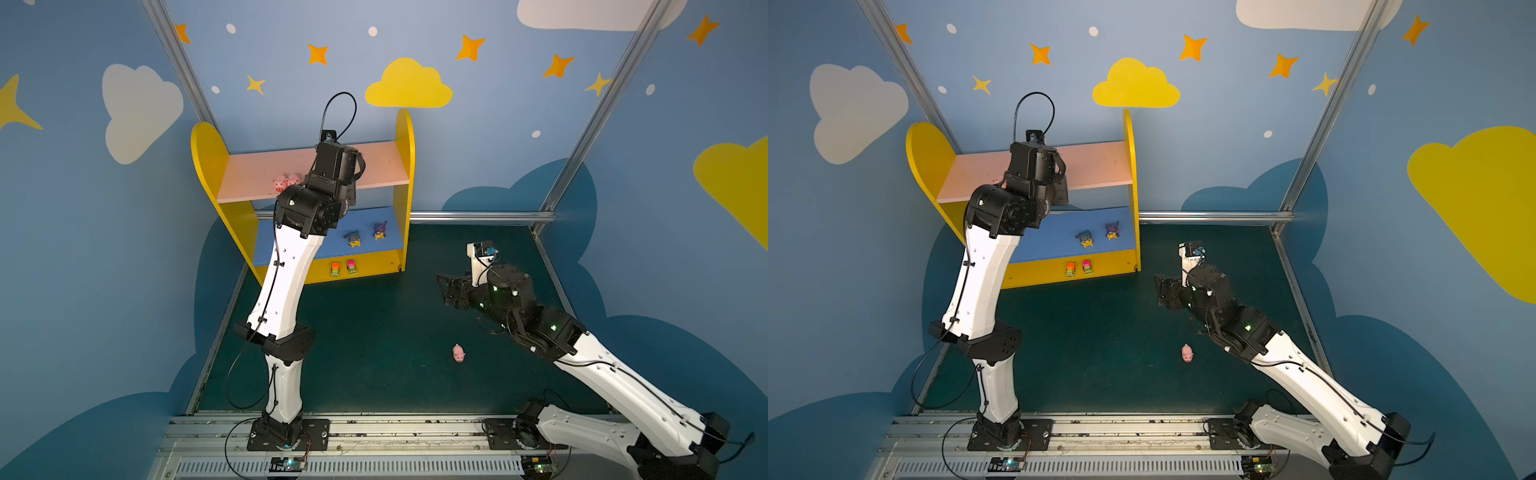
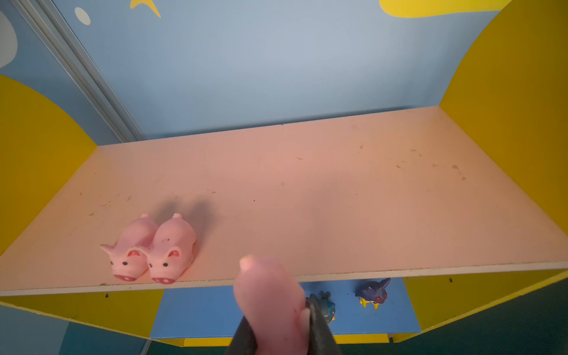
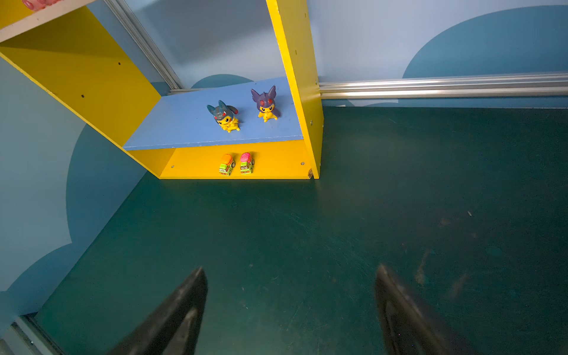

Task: Organize plastic toys on shelves
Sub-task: Place the plastic toy on the shelf.

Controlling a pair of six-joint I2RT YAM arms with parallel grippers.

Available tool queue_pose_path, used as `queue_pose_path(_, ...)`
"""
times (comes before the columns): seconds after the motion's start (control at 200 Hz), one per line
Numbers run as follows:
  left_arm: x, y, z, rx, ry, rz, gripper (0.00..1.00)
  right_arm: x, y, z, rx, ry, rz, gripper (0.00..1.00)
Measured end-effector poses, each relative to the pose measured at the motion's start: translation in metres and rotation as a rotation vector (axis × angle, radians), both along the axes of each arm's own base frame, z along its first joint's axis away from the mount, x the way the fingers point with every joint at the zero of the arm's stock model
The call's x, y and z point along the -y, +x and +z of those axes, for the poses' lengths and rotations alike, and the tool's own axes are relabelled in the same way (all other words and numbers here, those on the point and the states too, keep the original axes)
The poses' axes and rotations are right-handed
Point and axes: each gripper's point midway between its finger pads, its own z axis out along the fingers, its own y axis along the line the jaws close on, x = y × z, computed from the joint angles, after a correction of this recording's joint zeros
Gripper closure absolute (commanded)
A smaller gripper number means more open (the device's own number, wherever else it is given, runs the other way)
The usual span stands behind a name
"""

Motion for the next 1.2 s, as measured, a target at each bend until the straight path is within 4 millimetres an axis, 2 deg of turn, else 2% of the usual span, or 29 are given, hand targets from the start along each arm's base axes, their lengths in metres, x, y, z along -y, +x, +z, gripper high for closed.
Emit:
queue_pose_path(0.185, -0.014, 0.016, -0.013, -0.026, -0.015, 0.008, 0.75, -0.005, 0.009, -0.006, -0.022, 0.003, -0.005, 0.16)
queue_pose_path(0.446, -0.031, 0.024, -0.013, -0.026, -0.045, 0.011, 0.74, -0.012, 0.018, -0.013, -0.044, -0.002, -0.011, 0.16)
queue_pose_path(0.931, -0.045, 0.031, -0.017, -0.034, -0.054, 0.013, 0.71, -0.015, 0.028, -0.011, -0.046, 0.010, -0.023, 0.16)
queue_pose_path(1.202, -0.043, 0.034, -0.021, -0.044, -0.055, 0.001, 0.69, -0.016, 0.030, -0.013, -0.055, 0.016, -0.021, 0.16)
